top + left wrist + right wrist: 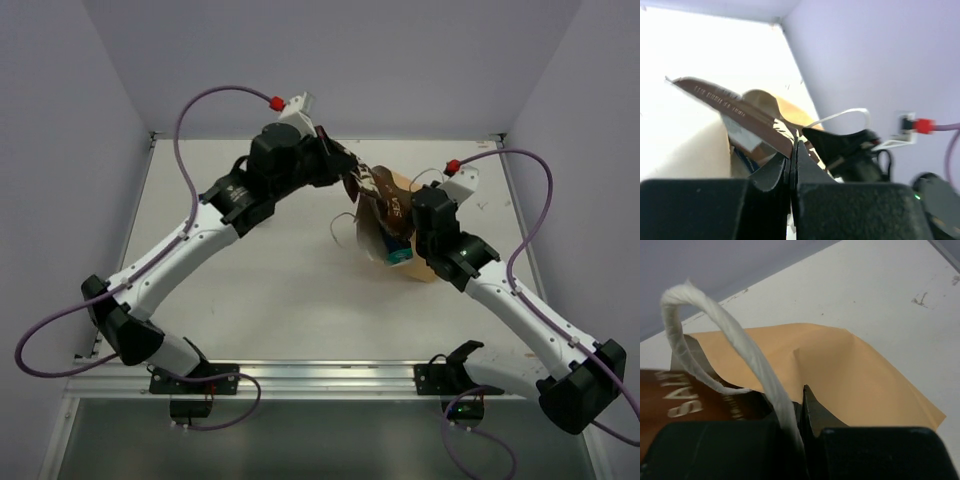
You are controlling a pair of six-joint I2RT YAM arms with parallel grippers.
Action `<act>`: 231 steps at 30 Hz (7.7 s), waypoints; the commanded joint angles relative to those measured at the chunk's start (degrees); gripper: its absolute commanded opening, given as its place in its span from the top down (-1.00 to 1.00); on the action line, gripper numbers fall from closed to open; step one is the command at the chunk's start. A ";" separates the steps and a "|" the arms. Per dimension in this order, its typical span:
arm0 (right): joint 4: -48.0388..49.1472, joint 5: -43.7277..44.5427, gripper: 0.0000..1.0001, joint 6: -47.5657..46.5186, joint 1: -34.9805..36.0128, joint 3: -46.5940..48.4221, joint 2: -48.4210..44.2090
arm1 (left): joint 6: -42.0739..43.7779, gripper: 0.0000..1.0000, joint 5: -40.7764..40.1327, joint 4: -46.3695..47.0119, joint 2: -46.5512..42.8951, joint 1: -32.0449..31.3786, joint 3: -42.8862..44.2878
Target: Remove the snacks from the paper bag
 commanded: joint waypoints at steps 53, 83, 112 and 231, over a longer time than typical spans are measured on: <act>9.49 -18.72 1.00 -41.92 2.84 -6.15 -6.28 | 8.90 -0.82 18.21 1.46 -18.75 17.38 -26.73; -5.18 -7.74 1.00 -14.60 12.87 8.44 13.24 | -6.29 -0.53 4.41 7.15 -12.78 0.41 -32.52; -6.77 -14.85 1.00 4.40 12.34 3.34 6.12 | -16.76 -0.20 -6.48 25.79 10.86 -3.54 -31.12; 1.49 -20.39 1.00 -18.00 -3.12 -6.86 -6.18 | 4.77 1.00 -16.86 2.51 -34.92 13.67 -46.93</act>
